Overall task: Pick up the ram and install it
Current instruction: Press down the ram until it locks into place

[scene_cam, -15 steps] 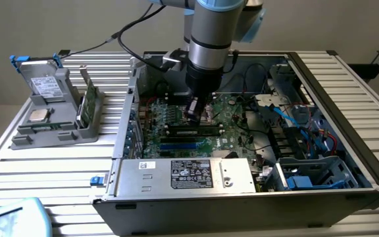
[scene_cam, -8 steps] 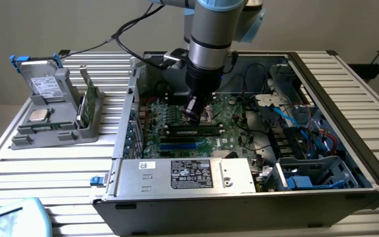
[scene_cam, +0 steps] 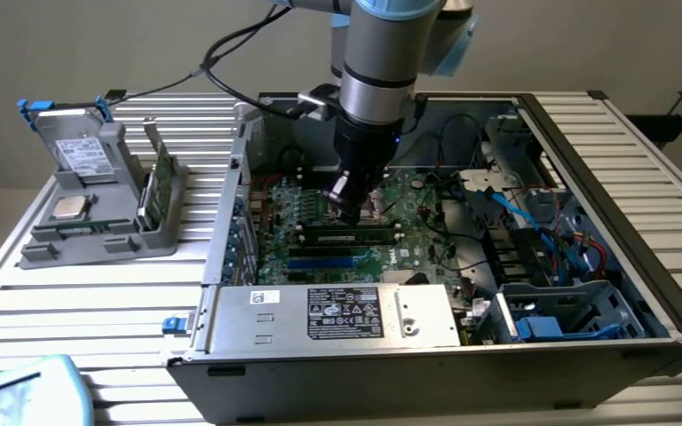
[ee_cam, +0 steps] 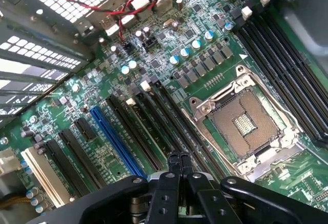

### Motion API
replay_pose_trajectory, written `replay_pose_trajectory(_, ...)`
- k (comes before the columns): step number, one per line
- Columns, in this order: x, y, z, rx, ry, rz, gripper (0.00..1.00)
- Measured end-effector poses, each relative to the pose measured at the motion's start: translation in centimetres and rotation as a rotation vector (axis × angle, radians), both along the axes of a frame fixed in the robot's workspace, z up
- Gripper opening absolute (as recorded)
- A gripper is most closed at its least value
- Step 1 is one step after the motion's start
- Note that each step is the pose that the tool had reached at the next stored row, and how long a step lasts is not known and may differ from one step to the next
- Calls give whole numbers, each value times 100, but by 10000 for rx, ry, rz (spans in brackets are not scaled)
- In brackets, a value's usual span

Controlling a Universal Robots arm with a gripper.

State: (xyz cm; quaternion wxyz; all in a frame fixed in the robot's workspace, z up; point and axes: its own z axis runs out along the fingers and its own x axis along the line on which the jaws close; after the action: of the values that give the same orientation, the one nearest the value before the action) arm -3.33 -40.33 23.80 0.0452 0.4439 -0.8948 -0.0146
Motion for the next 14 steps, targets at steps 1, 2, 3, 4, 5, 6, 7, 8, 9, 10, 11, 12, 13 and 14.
replay_pose_trajectory(1, 0, 0, 0, -1, -12, -115, 11)
replay_pose_trajectory(2, 0, 0, 1, 0, -36, -227, 11)
replay_pose_trajectory(3, 0, 0, 1, -2, -76, -313, 11)
replay_pose_trajectory(4, 0, 0, 1, -1, -125, -396, 11)
replay_pose_trajectory(5, 0, 0, 1, -1, -180, -488, 11)
replay_pose_trajectory(6, 0, 0, 1, 1, -232, -576, 11)
replay_pose_trajectory(7, 0, 0, 1, 1, -281, -676, 11)
replay_pose_trajectory(8, 0, 0, 0, 1, -322, -781, 11)
replay_pose_trajectory(9, 0, 0, 0, 1, -355, -886, 11)
replay_pose_trajectory(10, 0, 0, 0, 1, -388, -998, 11)
replay_pose_trajectory(11, 0, 0, 0, 0, -420, -1111, 11)
replay_pose_trajectory(12, 0, 0, 0, -1, -453, -1226, 11)
replay_pose_trajectory(13, 0, 0, 0, -1, -483, -1339, 11)
replay_pose_trajectory(14, 0, 0, 0, -2, -512, -1456, 11)
